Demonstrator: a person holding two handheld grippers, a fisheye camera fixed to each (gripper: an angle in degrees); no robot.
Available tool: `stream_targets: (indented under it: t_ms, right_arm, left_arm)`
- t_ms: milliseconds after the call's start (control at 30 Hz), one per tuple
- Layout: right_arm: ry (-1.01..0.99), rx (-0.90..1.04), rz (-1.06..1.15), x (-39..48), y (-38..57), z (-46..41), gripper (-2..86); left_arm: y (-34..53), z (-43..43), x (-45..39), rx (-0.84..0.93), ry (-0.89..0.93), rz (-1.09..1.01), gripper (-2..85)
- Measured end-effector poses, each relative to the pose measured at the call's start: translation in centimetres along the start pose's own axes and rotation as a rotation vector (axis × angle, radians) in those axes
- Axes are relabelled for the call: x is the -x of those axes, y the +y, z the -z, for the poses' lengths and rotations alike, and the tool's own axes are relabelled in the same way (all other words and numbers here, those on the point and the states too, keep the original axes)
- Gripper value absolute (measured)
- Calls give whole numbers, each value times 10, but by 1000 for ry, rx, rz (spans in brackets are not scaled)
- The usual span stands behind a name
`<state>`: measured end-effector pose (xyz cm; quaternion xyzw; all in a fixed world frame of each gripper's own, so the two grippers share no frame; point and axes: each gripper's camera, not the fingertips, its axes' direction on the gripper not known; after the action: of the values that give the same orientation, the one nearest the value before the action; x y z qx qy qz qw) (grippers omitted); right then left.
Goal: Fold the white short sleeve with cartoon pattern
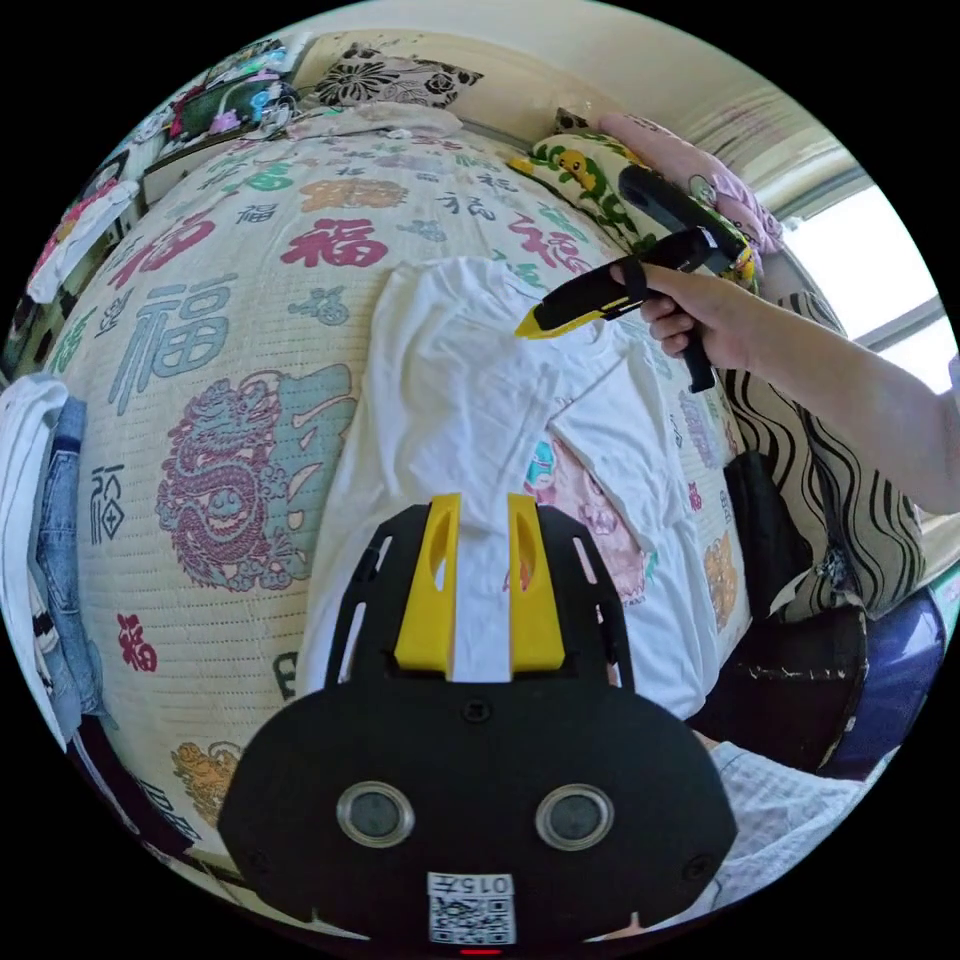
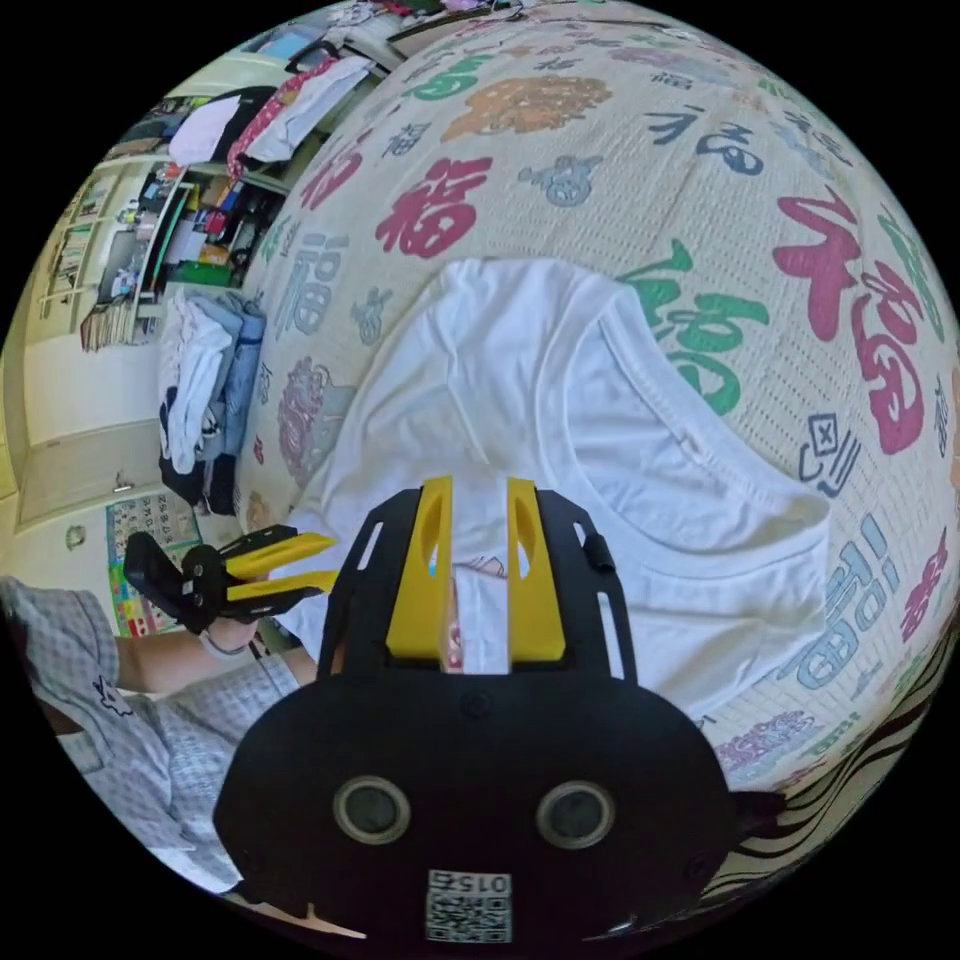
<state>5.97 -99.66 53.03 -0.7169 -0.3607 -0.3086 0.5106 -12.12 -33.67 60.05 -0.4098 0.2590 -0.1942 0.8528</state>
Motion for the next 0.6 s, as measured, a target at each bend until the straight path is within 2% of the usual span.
stream_targets:
  t_ms: [67,167,233,433,600]
  right_arm:
    - [34,63,-1,-4,9,-12,56]
    - [20,49,-24,-11,17,-8,3]
    - [-30,20,-34,-16,25,-1,-5]
    - [-105,-15,-86,-31,70,20,-9]
    - [-74,118,-125,-48,98,-8,1]
  left_arm:
    - [-2,-10,-9,30,-31,-15,72]
    - [-7,-24,-13,62,-73,2,47]
    - [-14,-19,-15,52,-41,21,10]
    - [-20,7,-34,-13,38,-19,-4]
    - [-23,-18,-46,130,37,-57,8]
